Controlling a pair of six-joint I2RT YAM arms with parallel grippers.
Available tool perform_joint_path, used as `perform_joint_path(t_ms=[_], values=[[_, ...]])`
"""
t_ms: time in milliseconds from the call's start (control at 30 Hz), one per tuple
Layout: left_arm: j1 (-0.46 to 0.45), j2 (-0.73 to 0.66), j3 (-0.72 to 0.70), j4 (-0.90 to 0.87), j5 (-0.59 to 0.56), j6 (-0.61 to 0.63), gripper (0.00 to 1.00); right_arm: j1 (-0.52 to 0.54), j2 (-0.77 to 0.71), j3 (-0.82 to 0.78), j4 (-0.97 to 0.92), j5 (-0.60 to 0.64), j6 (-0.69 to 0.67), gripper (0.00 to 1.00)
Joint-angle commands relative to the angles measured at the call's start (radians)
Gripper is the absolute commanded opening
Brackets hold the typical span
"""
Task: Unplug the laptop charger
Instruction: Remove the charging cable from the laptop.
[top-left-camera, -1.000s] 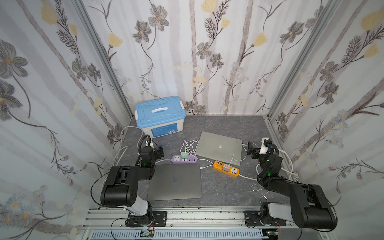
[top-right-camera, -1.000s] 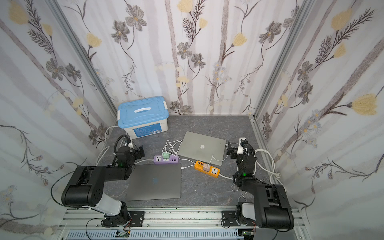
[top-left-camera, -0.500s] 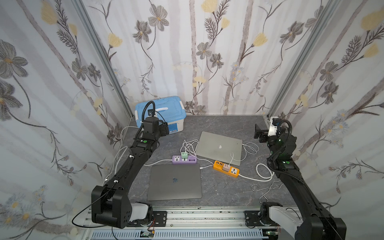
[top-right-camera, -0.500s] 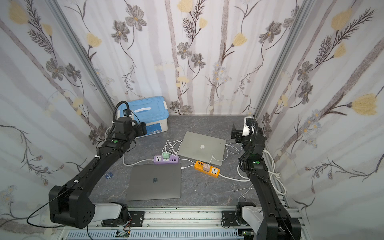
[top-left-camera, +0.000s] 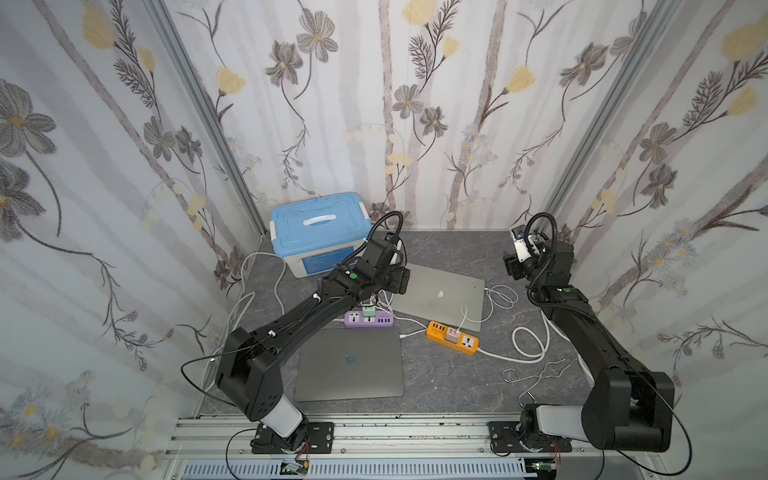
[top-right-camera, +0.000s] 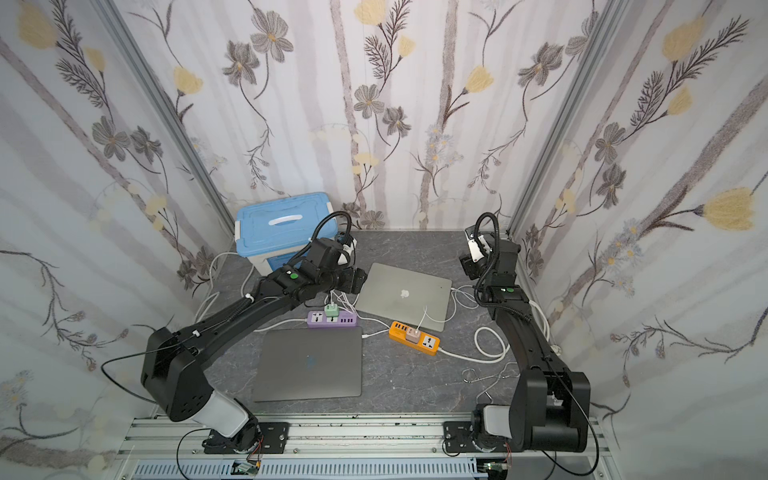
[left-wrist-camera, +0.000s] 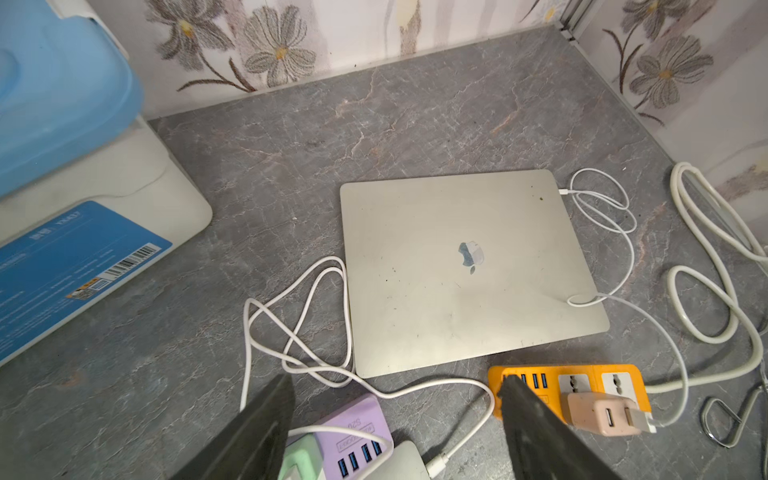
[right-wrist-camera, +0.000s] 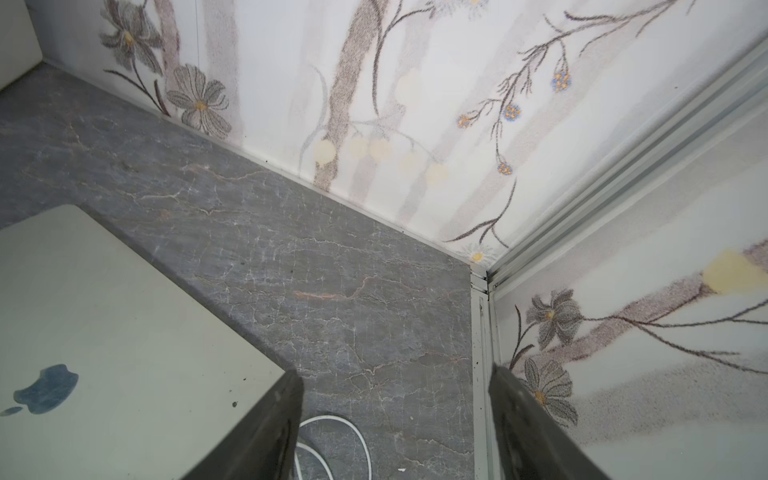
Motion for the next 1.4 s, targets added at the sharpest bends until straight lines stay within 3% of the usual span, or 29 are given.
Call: perform_joint_path(t_ms=[0, 200, 300, 600, 1067, 1367], values=[[-0.019, 0.075, 0.062, -0.054, 0.022, 0.028, 0.8, -0.013, 0.068, 0.048, -0.044, -0.033, -0.096, 0.69], [-0.026, 0.228, 0.171, -0.096, 0.058, 0.031, 0.78, -0.044, 0.279, 0.193, -0.16, -0.096, -0.105, 0.54], [-0.025, 0.292, 0.201, -0.098, 0.082, 0.016, 0.76, -0.045, 0.34, 0.246, -0.2, -0.145, -0.125, 0.54], [-0.026, 0.394, 0.214, -0.081, 0.138, -0.027, 0.75, -0.053, 0.408, 0.285, -0.299, -0.269, -0.251, 0.52], [-0.026, 0.451, 0.194, -0.066, 0.149, -0.08, 0.74, -0.06, 0.488, 0.296, -0.334, -0.225, -0.314, 0.51], [-0.024, 0.469, 0.162, -0.055, 0.185, -0.089, 0.74, -0.107, 0.516, 0.36, -0.454, -0.368, -0.443, 0.49]])
